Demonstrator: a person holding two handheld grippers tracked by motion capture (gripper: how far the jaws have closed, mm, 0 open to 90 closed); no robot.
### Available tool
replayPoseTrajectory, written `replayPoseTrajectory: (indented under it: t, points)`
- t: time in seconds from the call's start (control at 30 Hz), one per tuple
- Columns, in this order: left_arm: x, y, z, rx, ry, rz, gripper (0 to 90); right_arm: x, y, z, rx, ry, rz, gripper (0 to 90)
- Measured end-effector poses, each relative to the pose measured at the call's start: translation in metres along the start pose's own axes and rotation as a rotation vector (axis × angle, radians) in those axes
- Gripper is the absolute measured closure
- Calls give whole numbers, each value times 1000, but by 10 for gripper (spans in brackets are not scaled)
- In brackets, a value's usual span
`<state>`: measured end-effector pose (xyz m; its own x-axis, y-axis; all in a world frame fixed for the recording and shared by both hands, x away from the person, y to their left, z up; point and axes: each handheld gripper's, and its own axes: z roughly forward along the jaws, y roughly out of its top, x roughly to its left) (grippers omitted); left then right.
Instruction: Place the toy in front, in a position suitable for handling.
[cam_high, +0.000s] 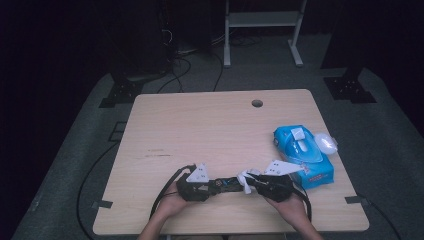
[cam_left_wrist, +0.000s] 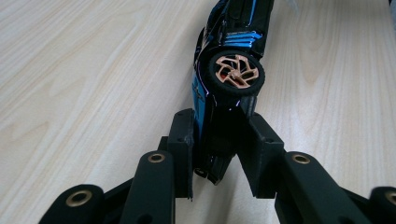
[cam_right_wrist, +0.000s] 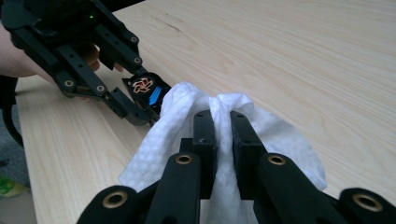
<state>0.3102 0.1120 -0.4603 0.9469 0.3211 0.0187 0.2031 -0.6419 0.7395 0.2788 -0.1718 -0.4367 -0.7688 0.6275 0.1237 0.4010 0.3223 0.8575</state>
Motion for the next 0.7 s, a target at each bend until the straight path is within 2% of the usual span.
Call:
replayPoseTrajectory:
  t: [0.1,0.3,0.33,0.43,0.47,0.5,0.7]
  points:
    - [7,1,1,4,7,-33,644,-1,2,5,-6,2,13,824]
    - [9,-1,1,-12,1,-48,637,-1,2,6,-10,10,16,825]
    - [8,-2,1,-17,-3,-43,639,-1,2,6,-7,10,16,825]
    - [9,-3,0,-24,-25,-64,631,-1,1,4,-9,16,10,826]
    - [10,-3,-1,-32,-35,-77,631,-1,1,4,-9,16,10,826]
    - [12,-5,-3,-69,-67,-120,580,-1,1,4,-7,18,6,826]
    - [11,-6,-7,-80,-65,-129,584,1,-1,3,-8,21,0,826]
